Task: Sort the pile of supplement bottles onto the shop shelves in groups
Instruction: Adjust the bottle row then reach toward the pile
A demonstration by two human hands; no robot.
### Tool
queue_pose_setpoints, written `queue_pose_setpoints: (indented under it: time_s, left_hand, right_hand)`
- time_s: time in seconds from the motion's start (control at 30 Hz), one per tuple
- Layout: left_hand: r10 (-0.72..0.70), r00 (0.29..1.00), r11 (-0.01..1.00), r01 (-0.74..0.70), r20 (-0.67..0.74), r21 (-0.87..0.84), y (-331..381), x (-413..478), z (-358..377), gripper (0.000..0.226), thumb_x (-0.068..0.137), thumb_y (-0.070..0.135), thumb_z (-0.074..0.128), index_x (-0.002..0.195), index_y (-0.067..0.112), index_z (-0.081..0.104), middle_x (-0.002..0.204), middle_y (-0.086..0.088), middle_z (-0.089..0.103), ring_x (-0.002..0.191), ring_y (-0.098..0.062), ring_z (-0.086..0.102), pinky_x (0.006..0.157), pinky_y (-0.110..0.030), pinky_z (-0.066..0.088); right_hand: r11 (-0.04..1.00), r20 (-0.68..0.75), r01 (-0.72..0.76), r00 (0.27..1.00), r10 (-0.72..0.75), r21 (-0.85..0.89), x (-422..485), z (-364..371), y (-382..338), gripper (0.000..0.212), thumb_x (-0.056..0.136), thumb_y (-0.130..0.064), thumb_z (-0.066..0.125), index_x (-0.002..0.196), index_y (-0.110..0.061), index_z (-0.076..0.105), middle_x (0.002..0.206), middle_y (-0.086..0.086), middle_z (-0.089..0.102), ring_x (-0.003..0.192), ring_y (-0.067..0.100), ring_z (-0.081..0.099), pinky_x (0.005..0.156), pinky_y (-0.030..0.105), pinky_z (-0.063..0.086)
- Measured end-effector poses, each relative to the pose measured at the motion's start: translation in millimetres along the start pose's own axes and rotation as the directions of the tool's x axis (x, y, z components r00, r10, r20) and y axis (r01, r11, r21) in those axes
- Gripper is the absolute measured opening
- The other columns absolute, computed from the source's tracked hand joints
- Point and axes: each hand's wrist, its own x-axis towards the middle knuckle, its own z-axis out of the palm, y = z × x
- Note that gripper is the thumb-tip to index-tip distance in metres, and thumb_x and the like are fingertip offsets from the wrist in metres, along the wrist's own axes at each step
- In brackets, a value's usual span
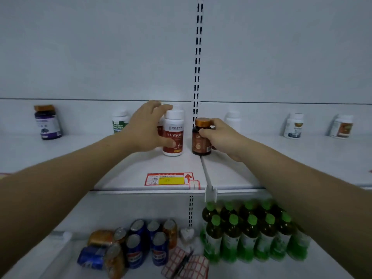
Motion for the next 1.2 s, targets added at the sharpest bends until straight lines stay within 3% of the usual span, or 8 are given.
queue_pose_setpoints:
  time_s: [0.1, 0.37, 0.57, 0.7, 0.77, 1.0, 1.13, 1.2]
  left_hand:
    - [-0.046, 0.999, 0.994, 0.046, -0.01, 0.1, -5, 11, 7, 0.1, 0.062, 0.053, 0.08, 0.144, 0.031, 0.027, 0.149, -0.004, 0.028, 0.138, -0.026, 0.024, 0.114, -0.05, 0.023]
    - [-0.08, 0.996, 0.983, 0.083, -0.026, 0.162, -9, 29, 20, 0.1, 0.065, 0.051, 0.08, 0.146, 0.026, 0.026, 0.147, -0.005, 0.031, 0.136, -0.025, 0.026, 0.111, -0.045, 0.026]
    - [-0.145, 0.989, 0.985, 0.145, -0.015, 0.092, -9, 31, 28, 0.1, 0.069, 0.045, 0.08, 0.148, 0.027, 0.021, 0.152, -0.006, 0.022, 0.141, -0.028, 0.015, 0.113, -0.046, 0.019]
    - [-0.147, 0.988, 0.984, 0.152, -0.051, 0.094, -10, 27, 29, 0.101, 0.069, 0.044, 0.08, 0.148, 0.025, 0.021, 0.15, -0.008, 0.022, 0.14, -0.027, 0.015, 0.114, -0.045, 0.018]
    - [-0.134, 0.99, 0.985, 0.139, -0.054, 0.103, -10, 28, 29, 0.102, 0.067, 0.046, 0.081, 0.148, 0.024, 0.022, 0.149, -0.009, 0.023, 0.139, -0.027, 0.016, 0.113, -0.044, 0.019]
    - [-0.113, 0.992, 0.978, 0.12, -0.048, 0.173, -11, 34, 21, 0.098, 0.072, 0.06, 0.069, 0.15, 0.028, 0.018, 0.156, -0.007, 0.018, 0.145, -0.027, 0.007, 0.116, -0.054, 0.012]
    - [-0.028, 0.997, 0.992, 0.036, -0.067, 0.12, 6, 37, 9, 0.089, 0.075, 0.061, 0.065, 0.148, 0.027, 0.026, 0.156, -0.006, 0.018, 0.146, -0.024, 0.002, 0.118, -0.048, 0.005]
    - [0.038, 0.997, 0.998, -0.035, -0.071, 0.053, 23, 39, 6, 0.085, 0.077, 0.055, 0.067, 0.147, 0.025, 0.03, 0.156, -0.006, 0.019, 0.146, -0.023, 0.003, 0.118, -0.044, 0.004]
  right_hand:
    - [1.0, 0.028, 0.024, 0.999, -0.024, -0.017, 6, -1, 1, 0.043, 0.093, -0.035, 0.055, 0.133, -0.027, 0.041, 0.122, 0.001, 0.055, 0.111, 0.024, 0.054, 0.095, 0.043, 0.048]
    - [0.996, 0.082, 0.076, 0.994, -0.071, -0.056, 14, -8, 6, 0.045, 0.094, -0.035, 0.053, 0.136, -0.026, 0.038, 0.122, 0.0, 0.052, 0.111, 0.022, 0.053, 0.089, 0.035, 0.048]
    - [0.995, 0.092, 0.082, 0.993, -0.077, -0.058, 17, -9, 5, 0.046, 0.094, -0.035, 0.052, 0.137, -0.024, 0.037, 0.122, 0.0, 0.052, 0.107, 0.019, 0.051, 0.08, 0.029, 0.042]
    - [0.993, 0.101, 0.094, 0.991, -0.086, -0.078, 14, -8, 7, 0.053, 0.089, -0.039, 0.061, 0.135, -0.027, 0.037, 0.114, -0.003, 0.052, 0.103, 0.019, 0.053, 0.073, 0.027, 0.043]
    - [0.991, 0.095, 0.101, 0.991, -0.092, -0.087, 14, -8, 6, 0.054, 0.088, -0.037, 0.064, 0.134, -0.026, 0.038, 0.114, -0.002, 0.053, 0.104, 0.02, 0.055, 0.073, 0.028, 0.044]
    - [0.996, 0.016, 0.081, 0.997, -0.081, -0.035, 13, -11, 3, 0.051, 0.086, -0.032, 0.067, 0.13, -0.026, 0.042, 0.116, -0.002, 0.055, 0.107, 0.02, 0.055, 0.093, 0.035, 0.048]
    - [0.996, -0.062, 0.087, 0.994, -0.086, 0.017, 7, -29, -1, 0.045, 0.087, -0.027, 0.067, 0.126, -0.024, 0.045, 0.109, -0.004, 0.053, 0.093, 0.012, 0.055, 0.076, 0.025, 0.047]
    - [0.996, -0.111, 0.075, 0.991, -0.071, 0.037, 3, -42, 2, 0.042, 0.087, -0.025, 0.066, 0.124, -0.025, 0.045, 0.112, -0.003, 0.052, 0.097, 0.014, 0.054, 0.077, 0.026, 0.046]
